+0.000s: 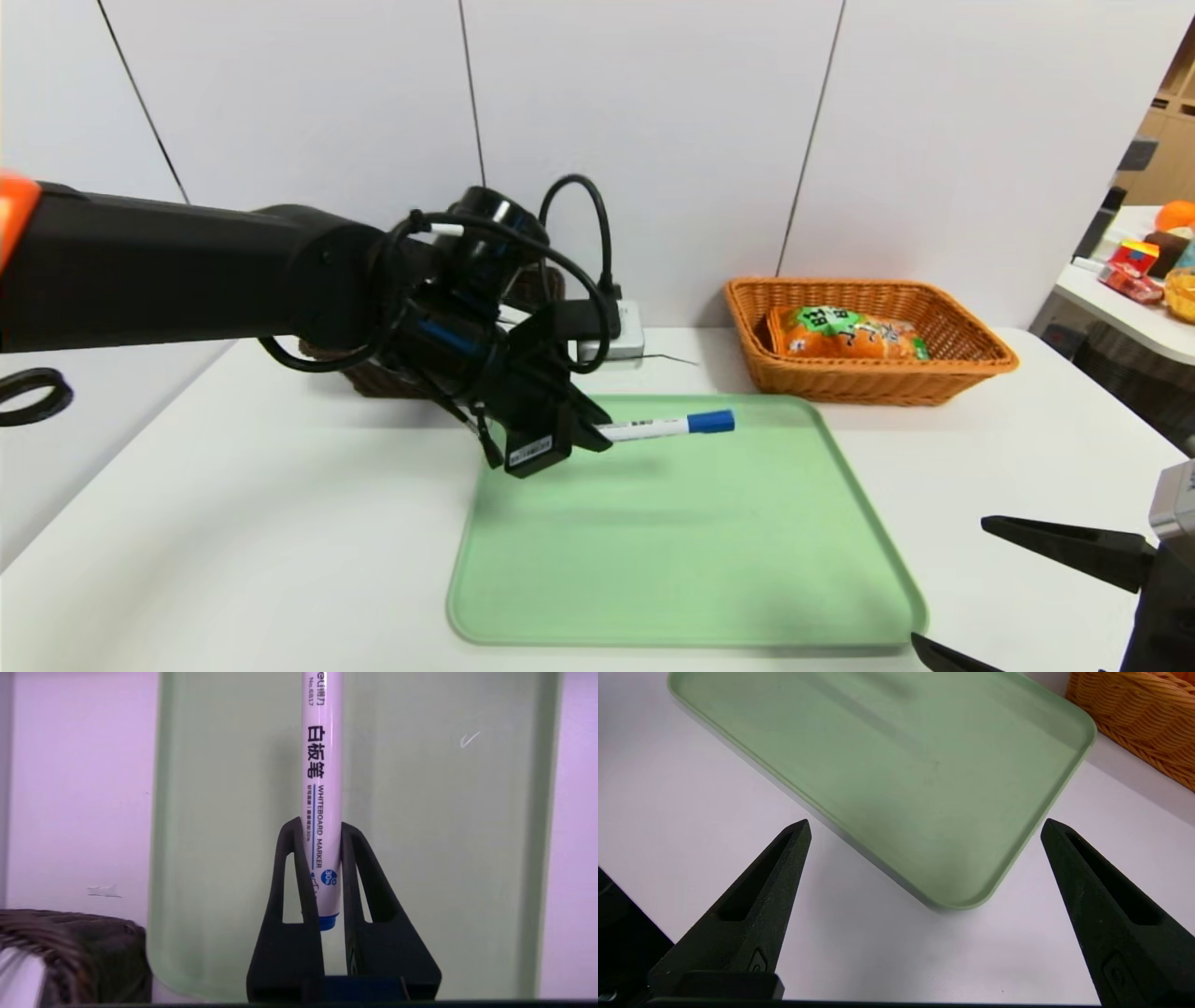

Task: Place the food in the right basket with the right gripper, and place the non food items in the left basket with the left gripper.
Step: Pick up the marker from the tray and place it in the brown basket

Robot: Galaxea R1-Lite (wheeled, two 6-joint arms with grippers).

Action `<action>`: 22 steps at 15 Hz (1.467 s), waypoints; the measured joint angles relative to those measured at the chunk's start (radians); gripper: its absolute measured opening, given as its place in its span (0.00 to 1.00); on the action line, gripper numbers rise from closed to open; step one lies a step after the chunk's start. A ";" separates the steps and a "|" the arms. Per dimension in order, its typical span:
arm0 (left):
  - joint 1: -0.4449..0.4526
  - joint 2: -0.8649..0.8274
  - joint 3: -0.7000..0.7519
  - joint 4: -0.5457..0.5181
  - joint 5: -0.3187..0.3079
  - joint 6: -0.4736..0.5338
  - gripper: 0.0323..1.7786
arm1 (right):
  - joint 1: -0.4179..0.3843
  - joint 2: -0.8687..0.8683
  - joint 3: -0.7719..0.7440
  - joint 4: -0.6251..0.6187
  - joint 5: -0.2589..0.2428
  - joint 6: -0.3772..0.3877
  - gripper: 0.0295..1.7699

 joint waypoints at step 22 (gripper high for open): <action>0.313 0.066 -0.410 0.273 -0.132 0.321 0.09 | 0.004 -0.005 0.029 -0.001 0.007 -0.004 0.96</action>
